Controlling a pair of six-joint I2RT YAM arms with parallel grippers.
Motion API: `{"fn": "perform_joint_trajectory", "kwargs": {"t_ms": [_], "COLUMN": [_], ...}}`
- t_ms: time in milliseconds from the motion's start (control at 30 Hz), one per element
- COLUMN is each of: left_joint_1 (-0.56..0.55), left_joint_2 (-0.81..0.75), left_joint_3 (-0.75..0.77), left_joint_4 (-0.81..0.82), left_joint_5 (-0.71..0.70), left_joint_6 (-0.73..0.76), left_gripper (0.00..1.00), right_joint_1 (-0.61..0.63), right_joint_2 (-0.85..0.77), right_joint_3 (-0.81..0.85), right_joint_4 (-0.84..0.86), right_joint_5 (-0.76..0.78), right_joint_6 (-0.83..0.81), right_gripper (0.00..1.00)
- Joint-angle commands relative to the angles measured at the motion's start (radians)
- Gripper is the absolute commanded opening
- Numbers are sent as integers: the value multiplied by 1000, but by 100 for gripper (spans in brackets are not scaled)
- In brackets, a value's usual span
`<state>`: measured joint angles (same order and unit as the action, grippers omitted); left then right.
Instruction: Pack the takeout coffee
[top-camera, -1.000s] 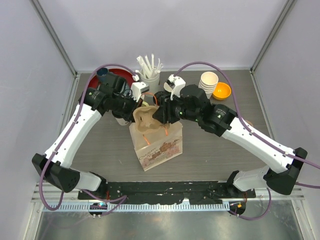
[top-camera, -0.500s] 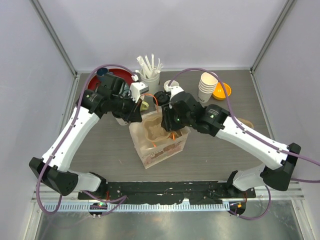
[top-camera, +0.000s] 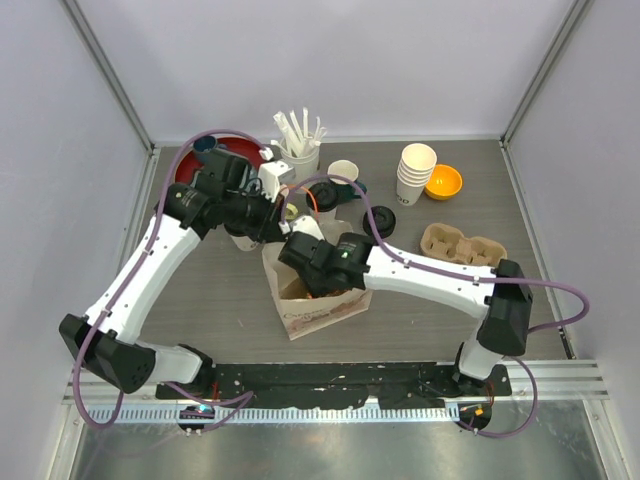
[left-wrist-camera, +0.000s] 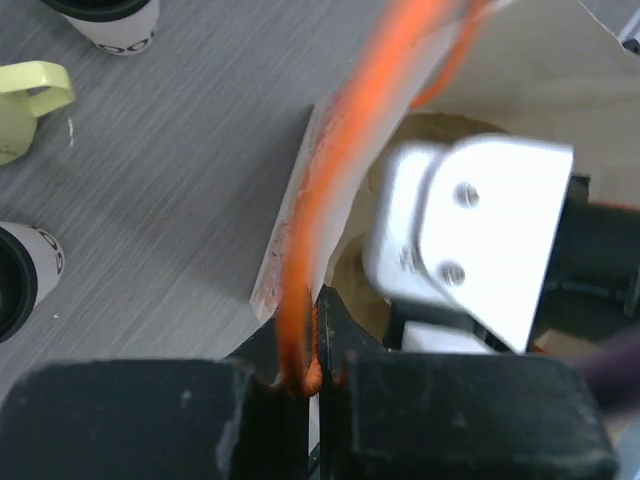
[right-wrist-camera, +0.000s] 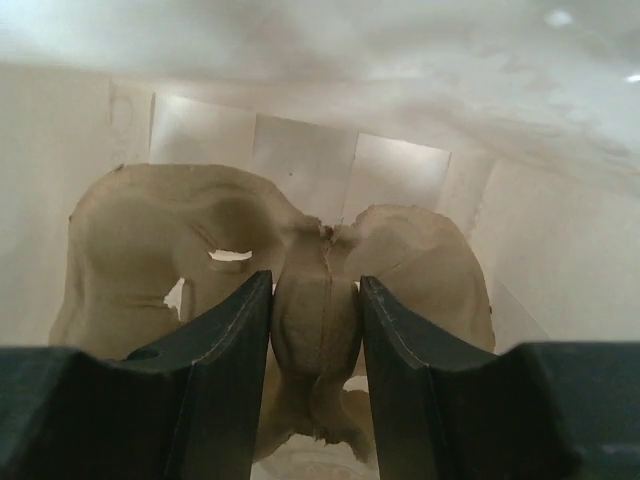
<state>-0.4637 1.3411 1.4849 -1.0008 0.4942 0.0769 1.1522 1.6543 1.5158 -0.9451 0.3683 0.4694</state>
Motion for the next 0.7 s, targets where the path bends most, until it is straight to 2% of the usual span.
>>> {"fn": "perform_joint_trajectory", "kwargs": {"t_ms": [0,133,333,500,667], "left_joint_1": [-1,0,-1,0,-1], "left_joint_2": [-22,-22,-40,-54,-57], "left_joint_3": [-9,-6,15,-32,-69], "left_joint_4": [103,139,133,120,145], "left_joint_5": [-54,-126,-137,-40,7], "left_joint_6": [-71,-173,-180,-196,-212], "left_gripper": [0,0,0,0,0], "right_joint_1": [61,78,66,-5,-31], "right_joint_2": [2,19,32,48,123], "right_joint_3": [17,-3,-110,-118,-103], "right_joint_4": [-41,-60,11,23,75], "right_joint_5": [132,123,-43,-86,-115], "right_joint_6": [38,43,52,98,64], "right_gripper": [46,47,47,47,50]}}
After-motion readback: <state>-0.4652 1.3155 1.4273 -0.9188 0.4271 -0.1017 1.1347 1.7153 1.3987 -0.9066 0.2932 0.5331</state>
